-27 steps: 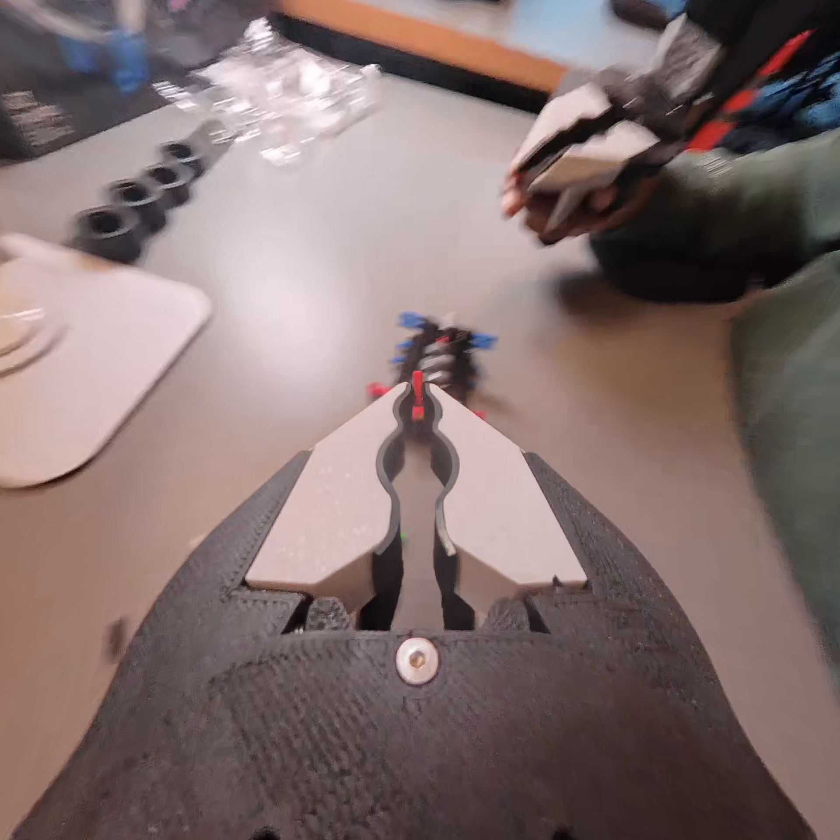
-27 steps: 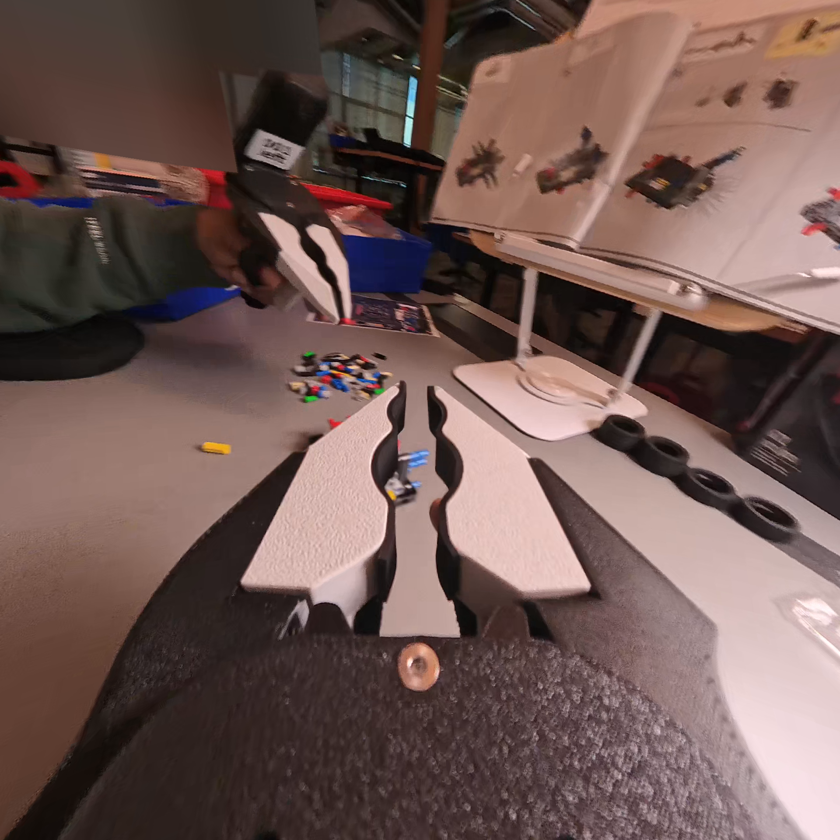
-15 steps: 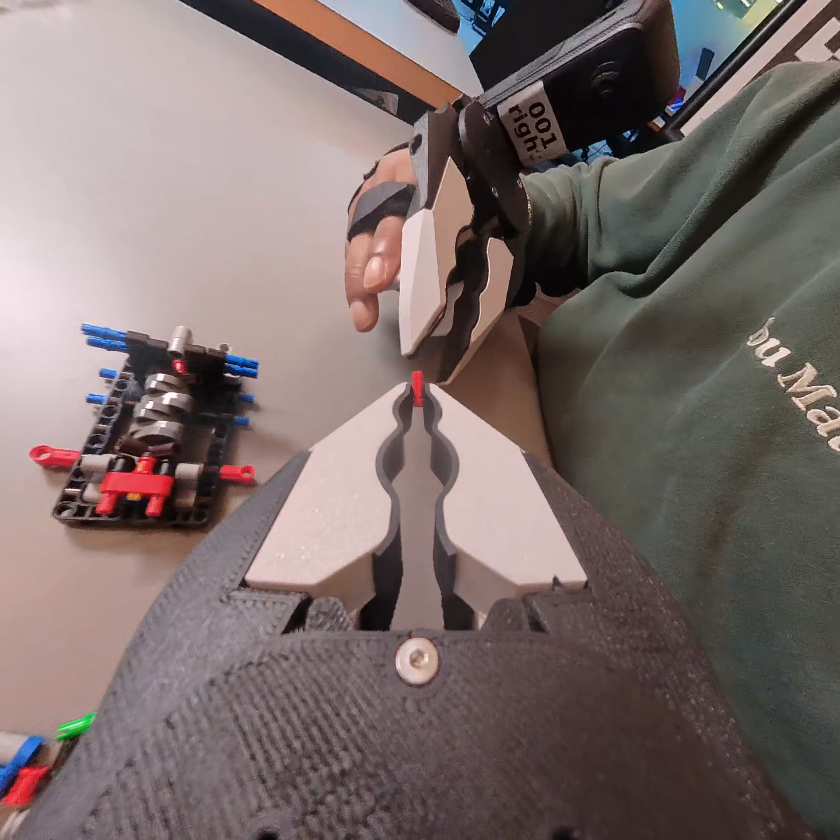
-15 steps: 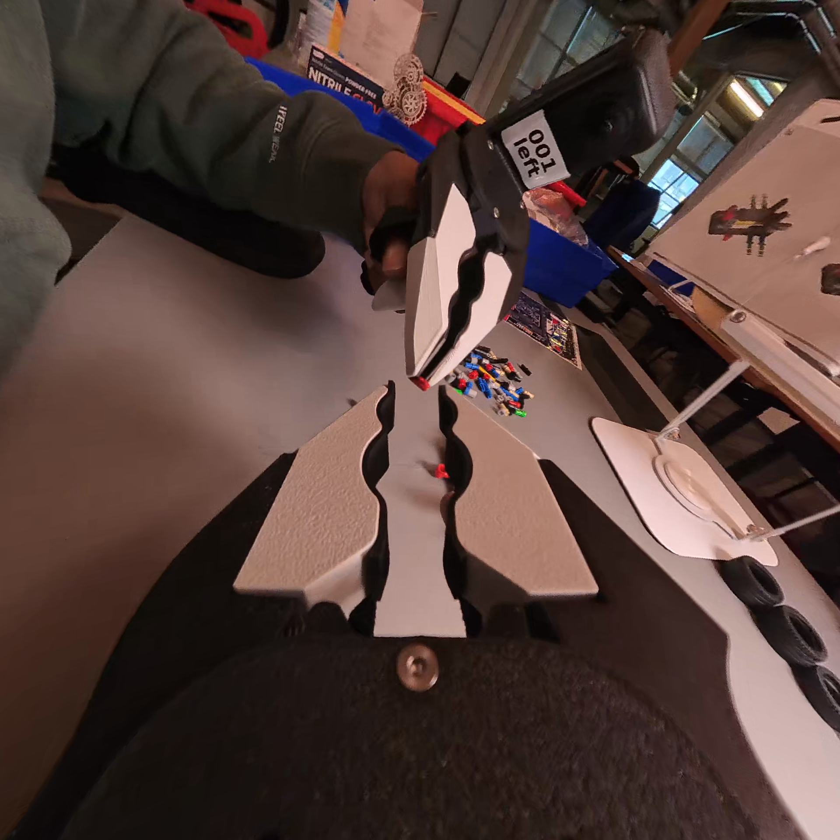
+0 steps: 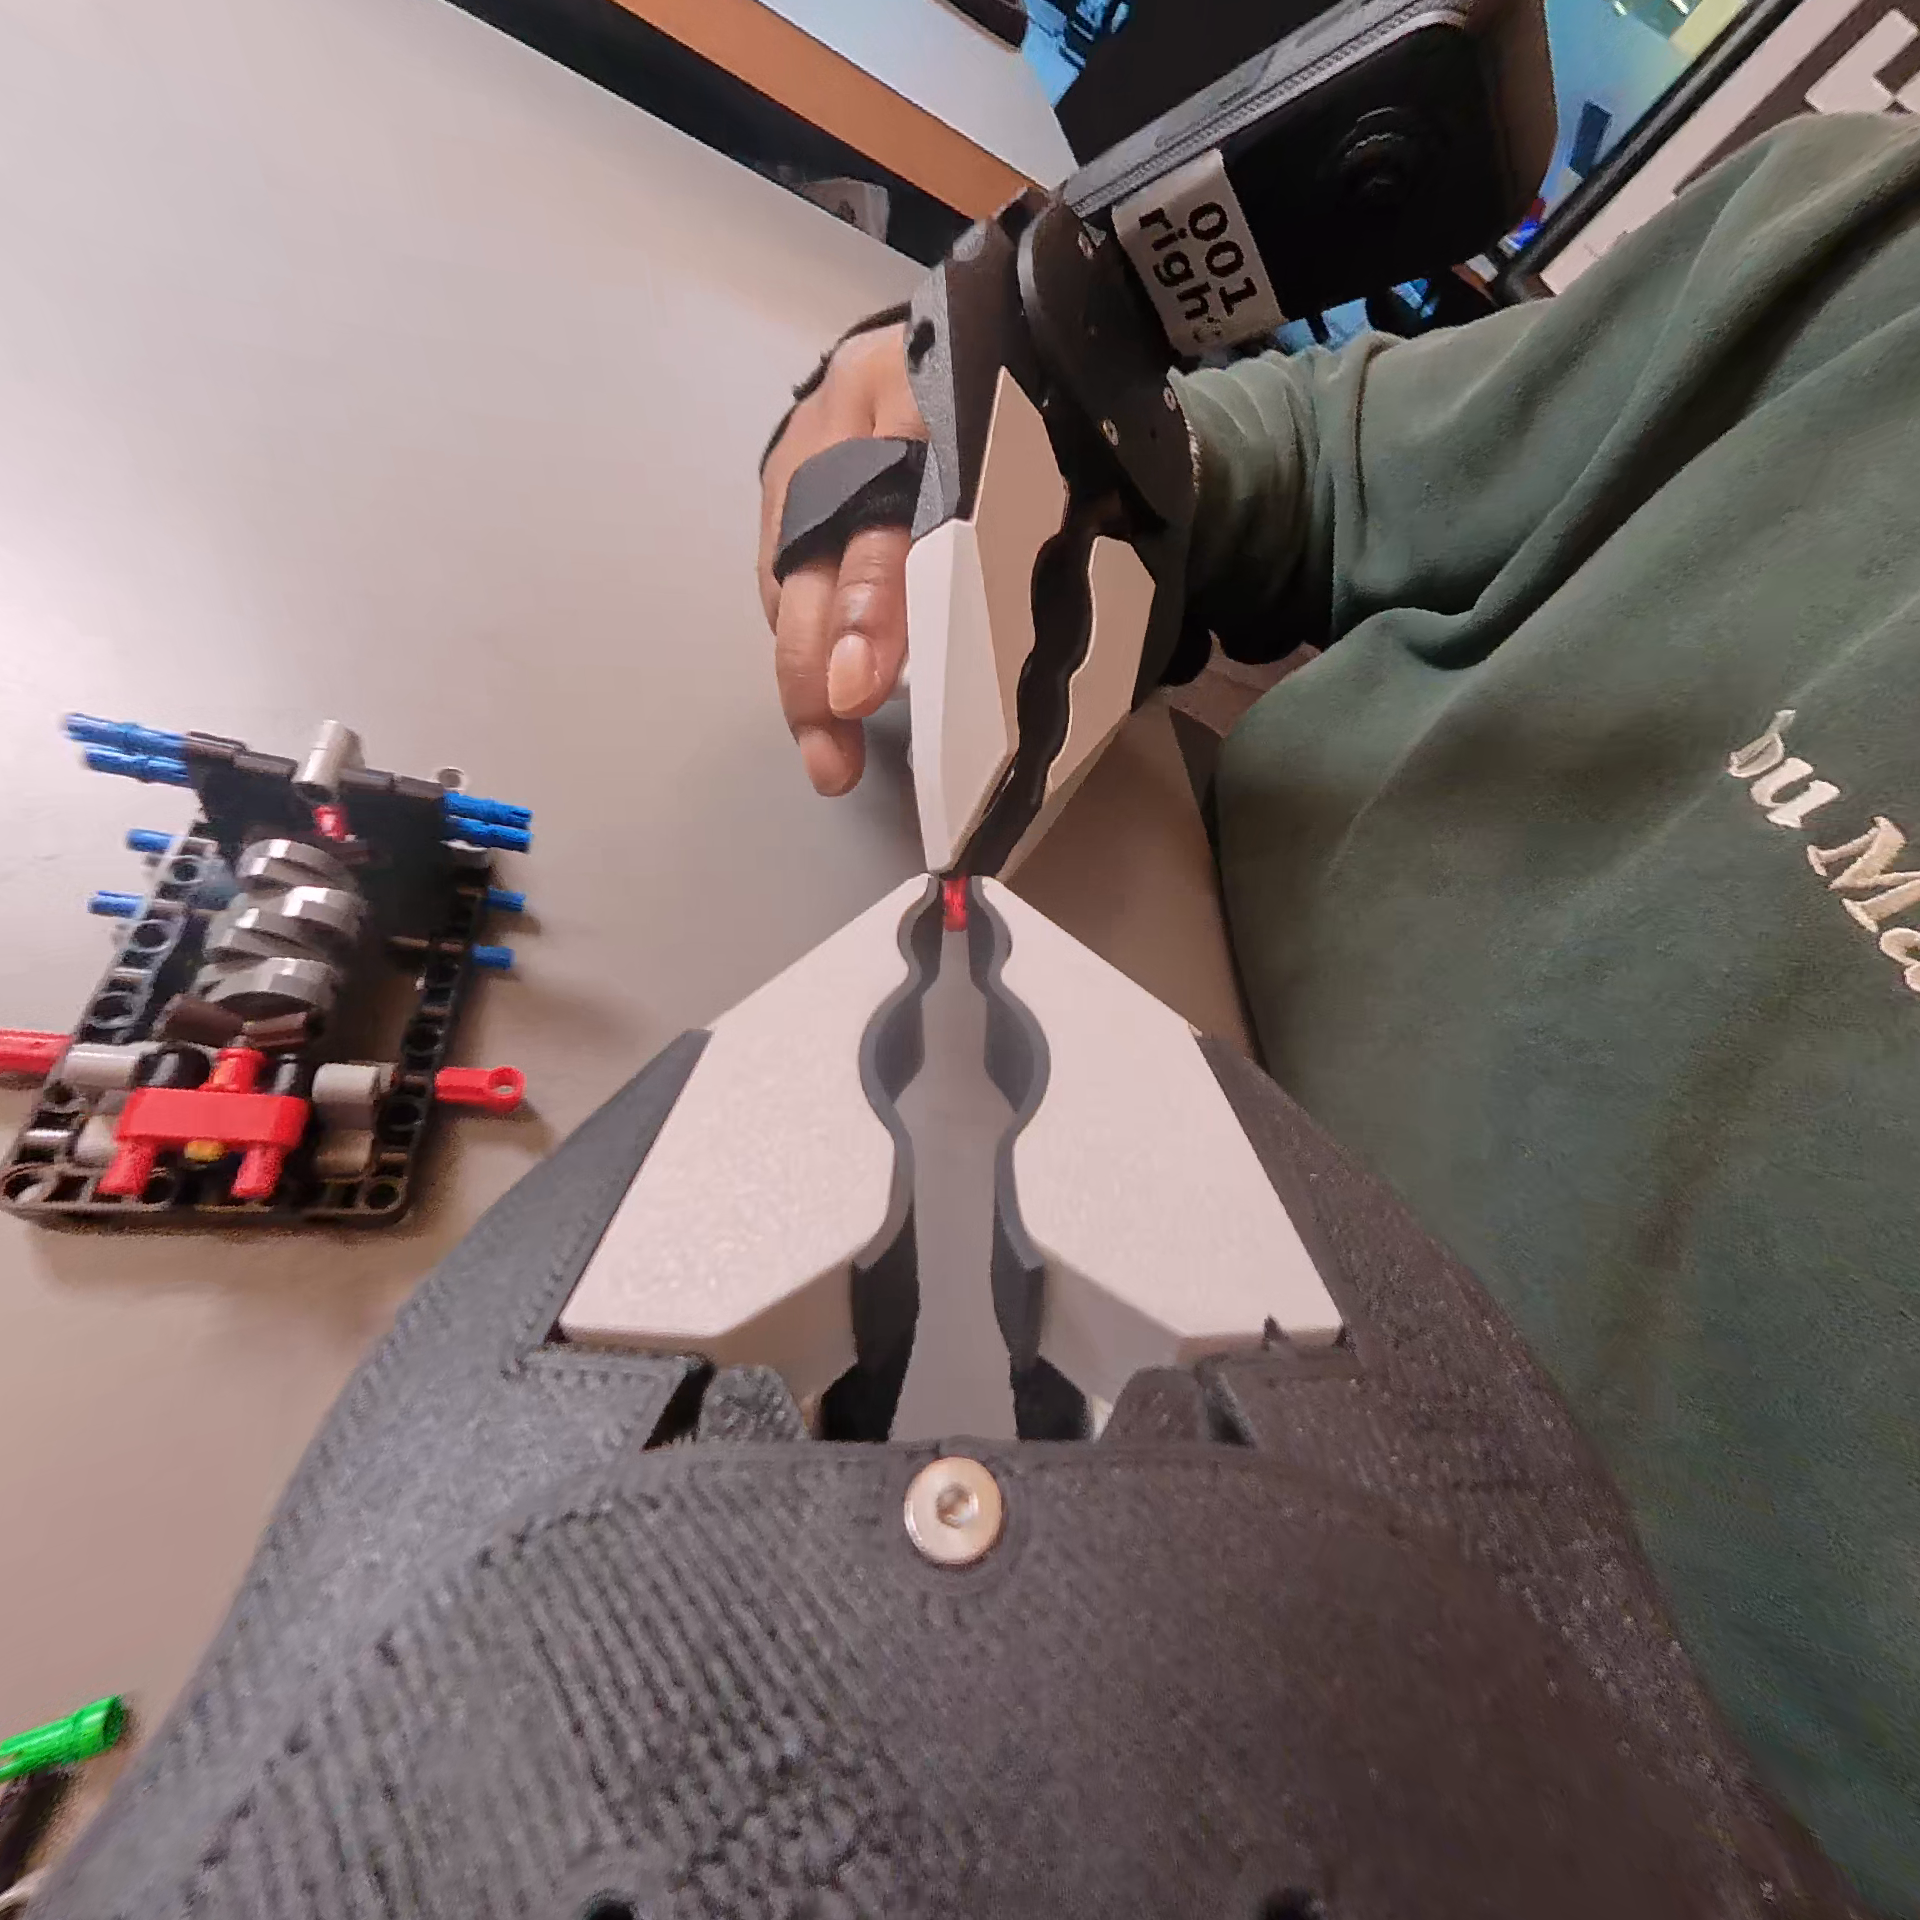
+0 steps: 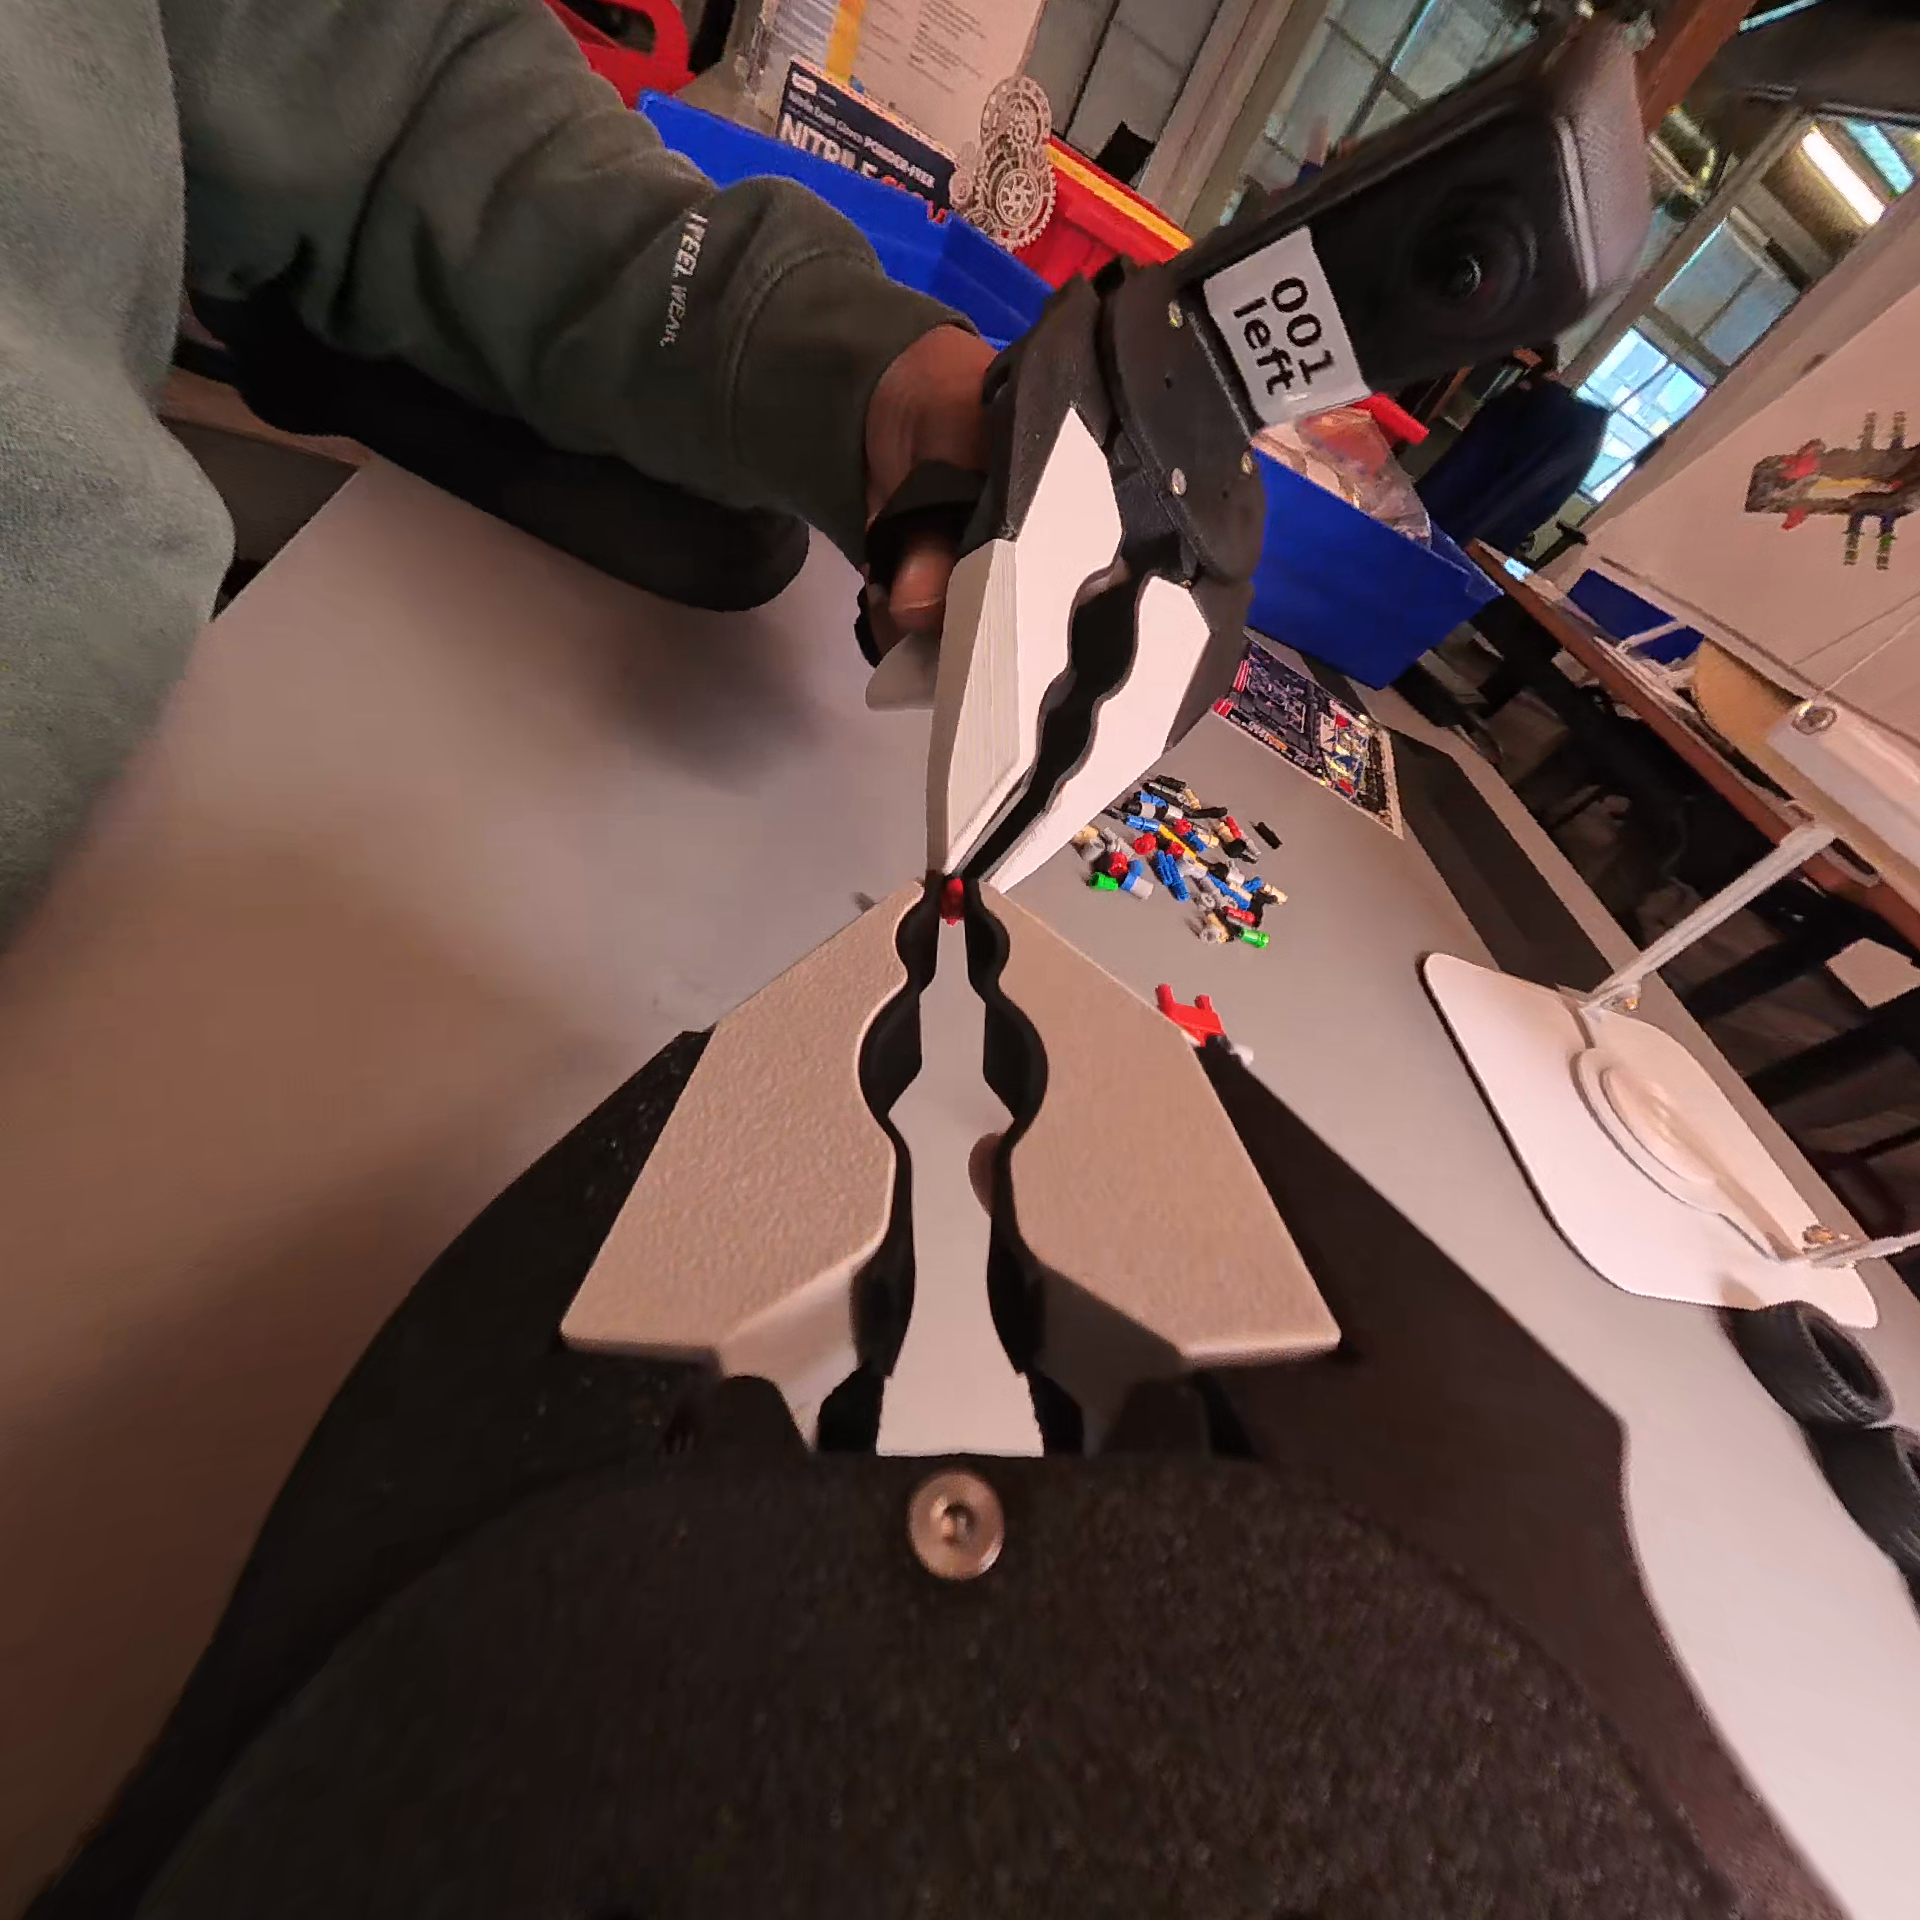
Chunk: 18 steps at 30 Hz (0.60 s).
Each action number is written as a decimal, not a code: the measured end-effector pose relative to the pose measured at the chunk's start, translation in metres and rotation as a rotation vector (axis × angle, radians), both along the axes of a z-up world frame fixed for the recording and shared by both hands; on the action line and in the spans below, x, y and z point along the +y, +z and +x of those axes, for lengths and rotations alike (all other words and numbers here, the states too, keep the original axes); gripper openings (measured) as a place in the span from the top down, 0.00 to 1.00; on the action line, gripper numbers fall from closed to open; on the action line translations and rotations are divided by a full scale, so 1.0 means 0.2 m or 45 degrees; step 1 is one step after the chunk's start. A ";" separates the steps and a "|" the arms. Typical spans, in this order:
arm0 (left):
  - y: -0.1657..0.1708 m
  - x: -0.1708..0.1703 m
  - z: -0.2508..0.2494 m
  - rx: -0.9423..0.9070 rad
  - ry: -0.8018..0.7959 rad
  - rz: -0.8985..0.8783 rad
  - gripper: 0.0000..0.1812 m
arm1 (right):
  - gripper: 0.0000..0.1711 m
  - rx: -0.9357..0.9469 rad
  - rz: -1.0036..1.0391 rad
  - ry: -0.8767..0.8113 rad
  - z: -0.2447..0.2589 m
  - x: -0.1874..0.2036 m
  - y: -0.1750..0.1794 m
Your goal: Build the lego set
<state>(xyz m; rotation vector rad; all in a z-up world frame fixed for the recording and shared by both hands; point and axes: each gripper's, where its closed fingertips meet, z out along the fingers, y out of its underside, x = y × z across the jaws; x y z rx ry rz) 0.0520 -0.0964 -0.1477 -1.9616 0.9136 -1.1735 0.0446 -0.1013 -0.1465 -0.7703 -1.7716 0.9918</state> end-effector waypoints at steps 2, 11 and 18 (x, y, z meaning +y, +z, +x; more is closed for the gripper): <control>0.00 0.03 -0.04 0.021 0.049 0.035 0.95 | 0.99 -0.031 -0.019 -0.024 0.00 0.03 -0.02; -0.36 0.01 -0.36 0.585 0.139 0.039 0.86 | 0.99 -0.281 0.021 -0.211 0.04 0.27 -0.20; -0.41 -0.02 -0.31 0.673 0.114 0.055 0.86 | 0.99 -0.673 0.123 -0.375 0.15 0.42 -0.40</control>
